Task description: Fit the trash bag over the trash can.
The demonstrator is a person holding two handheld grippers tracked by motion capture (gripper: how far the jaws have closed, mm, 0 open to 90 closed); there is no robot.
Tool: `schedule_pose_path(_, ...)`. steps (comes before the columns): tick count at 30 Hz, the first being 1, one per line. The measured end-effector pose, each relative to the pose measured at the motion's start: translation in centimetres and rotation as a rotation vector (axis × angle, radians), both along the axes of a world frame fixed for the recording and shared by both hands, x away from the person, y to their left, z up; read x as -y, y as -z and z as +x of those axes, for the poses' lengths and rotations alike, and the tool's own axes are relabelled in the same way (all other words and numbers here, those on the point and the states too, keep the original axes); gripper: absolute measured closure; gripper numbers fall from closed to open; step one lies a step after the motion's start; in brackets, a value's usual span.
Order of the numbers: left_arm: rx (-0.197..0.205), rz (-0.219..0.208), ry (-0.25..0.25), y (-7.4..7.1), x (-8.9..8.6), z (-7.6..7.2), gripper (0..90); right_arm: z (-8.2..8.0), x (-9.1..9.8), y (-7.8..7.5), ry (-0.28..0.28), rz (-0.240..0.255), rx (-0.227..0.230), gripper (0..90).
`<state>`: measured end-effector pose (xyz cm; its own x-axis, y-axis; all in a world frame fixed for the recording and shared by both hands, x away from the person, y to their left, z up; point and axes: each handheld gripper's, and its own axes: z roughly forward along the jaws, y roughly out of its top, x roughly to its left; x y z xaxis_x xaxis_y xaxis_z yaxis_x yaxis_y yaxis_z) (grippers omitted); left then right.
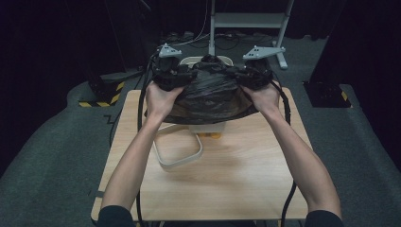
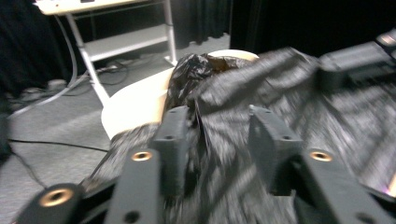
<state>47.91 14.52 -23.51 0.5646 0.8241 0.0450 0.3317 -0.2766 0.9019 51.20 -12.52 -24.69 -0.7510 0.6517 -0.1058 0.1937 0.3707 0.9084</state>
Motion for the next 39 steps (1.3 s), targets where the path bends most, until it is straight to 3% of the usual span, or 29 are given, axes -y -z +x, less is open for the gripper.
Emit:
schedule_pose_path(4, -0.009, 0.034, -0.014, -0.2, -0.3, -1.0, 44.4, 1.1, -0.2, -0.2, 0.040, 0.022, -0.009, 90.0)
schedule_pose_path(9, -0.031, -0.012, 0.001, 0.6, -0.9, -1.2, 38.3, 2.4, -0.4, 0.1, 0.080, 0.019, -0.019, 90.0)
schedule_pose_path(13, -0.040, -0.020, 0.009, 1.1, -1.0, -1.3, 33.7, 3.0, -0.3, 0.2, 0.105, 0.023, -0.033, 90.0)
schedule_pose_path(17, -0.025, -0.042, 0.041, 1.3, -1.0, -2.0, 30.6, 3.2, -0.1, 0.1, 0.122, 0.028, -0.033, 90.0)
schedule_pose_path(21, -0.017, -0.029, 0.060, 1.3, -0.8, -2.6, 30.0, 3.5, 0.0, -0.1, 0.142, 0.032, -0.038, 90.0)
schedule_pose_path(23, 0.005, -0.023, 0.046, 1.3, -0.9, -2.6, 35.9, 3.4, 0.0, -0.3, 0.142, 0.030, -0.046, 90.0)
schedule_pose_path(25, 0.029, -0.012, 0.037, 1.2, -1.0, -2.6, 49.5, 3.3, 0.0, -0.4, 0.134, 0.022, -0.044, 89.9)
schedule_pose_path(28, 0.020, 0.022, 0.029, 1.1, -0.6, -2.0, 66.6, 3.2, 0.2, -0.4, 0.122, 0.025, -0.050, 88.3)
schedule_pose_path(31, 0.006, 0.023, 0.022, 0.9, -0.4, -1.0, 80.7, 3.0, 0.5, -0.4, 0.112, 0.047, -0.050, 75.8)
schedule_pose_path(33, -0.003, 0.008, 0.015, 0.7, -0.3, -0.3, 86.3, 2.4, 1.0, -0.8, 0.116, 0.059, -0.032, 65.2)
schedule_pose_path(36, -0.022, 0.006, 0.000, 0.4, -0.1, 0.5, 89.0, 1.1, 2.4, -1.6, 0.112, 0.092, -0.003, 58.4)
schedule_pose_path(39, -0.024, 0.019, -0.013, 0.3, 0.0, 0.9, 89.4, -0.7, 3.6, -2.0, 0.090, 0.090, 0.025, 53.6)
